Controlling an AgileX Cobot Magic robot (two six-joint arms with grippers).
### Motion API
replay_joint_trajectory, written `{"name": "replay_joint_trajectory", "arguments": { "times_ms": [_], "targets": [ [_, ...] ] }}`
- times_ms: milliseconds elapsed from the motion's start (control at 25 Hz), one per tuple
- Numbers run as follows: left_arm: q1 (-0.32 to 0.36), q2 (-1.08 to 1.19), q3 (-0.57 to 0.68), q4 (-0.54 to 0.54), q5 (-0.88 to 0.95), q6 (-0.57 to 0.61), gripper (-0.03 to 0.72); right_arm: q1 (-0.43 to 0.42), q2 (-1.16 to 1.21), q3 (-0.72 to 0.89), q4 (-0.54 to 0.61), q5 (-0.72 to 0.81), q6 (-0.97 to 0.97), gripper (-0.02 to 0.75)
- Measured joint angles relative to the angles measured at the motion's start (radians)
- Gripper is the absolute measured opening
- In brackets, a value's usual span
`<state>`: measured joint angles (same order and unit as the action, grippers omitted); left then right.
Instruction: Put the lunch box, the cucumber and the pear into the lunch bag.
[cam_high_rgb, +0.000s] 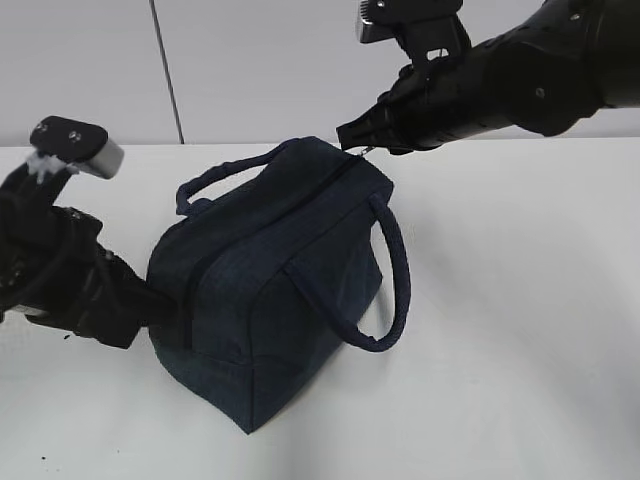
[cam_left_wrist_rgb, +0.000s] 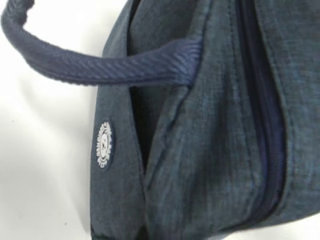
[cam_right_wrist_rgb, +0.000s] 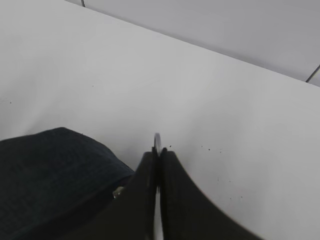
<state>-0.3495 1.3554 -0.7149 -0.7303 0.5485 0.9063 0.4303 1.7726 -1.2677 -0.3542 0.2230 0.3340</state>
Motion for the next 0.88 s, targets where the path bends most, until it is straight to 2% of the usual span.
{"name": "replay_joint_trajectory", "arguments": {
  "times_ms": [120, 240, 320, 440, 680, 880],
  "targets": [
    [0.010, -0.073, 0.000, 0.047, 0.015, 0.000, 0.338, 0.002, 0.000, 0.000, 0.000, 0.000, 0.000, 0.006],
    [0.012, -0.166, -0.004, 0.068, 0.001, 0.000, 0.386, 0.002, 0.000, 0.000, 0.000, 0.000, 0.000, 0.006],
    [0.014, -0.211, -0.033, 0.065, -0.041, 0.000, 0.389, 0.002, 0.000, 0.000, 0.000, 0.000, 0.000, 0.006],
    [0.015, -0.177, -0.146, 0.054, -0.053, 0.000, 0.355, 0.002, 0.000, 0.000, 0.000, 0.000, 0.000, 0.006],
    [0.002, 0.116, -0.426, 0.011, 0.060, -0.008, 0.329, 0.002, 0.000, 0.000, 0.005, 0.002, 0.000, 0.006],
    [-0.031, 0.292, -0.576, 0.004, 0.116, -0.009, 0.329, 0.002, 0.000, 0.000, 0.007, 0.002, 0.000, 0.006]
  ]
}}
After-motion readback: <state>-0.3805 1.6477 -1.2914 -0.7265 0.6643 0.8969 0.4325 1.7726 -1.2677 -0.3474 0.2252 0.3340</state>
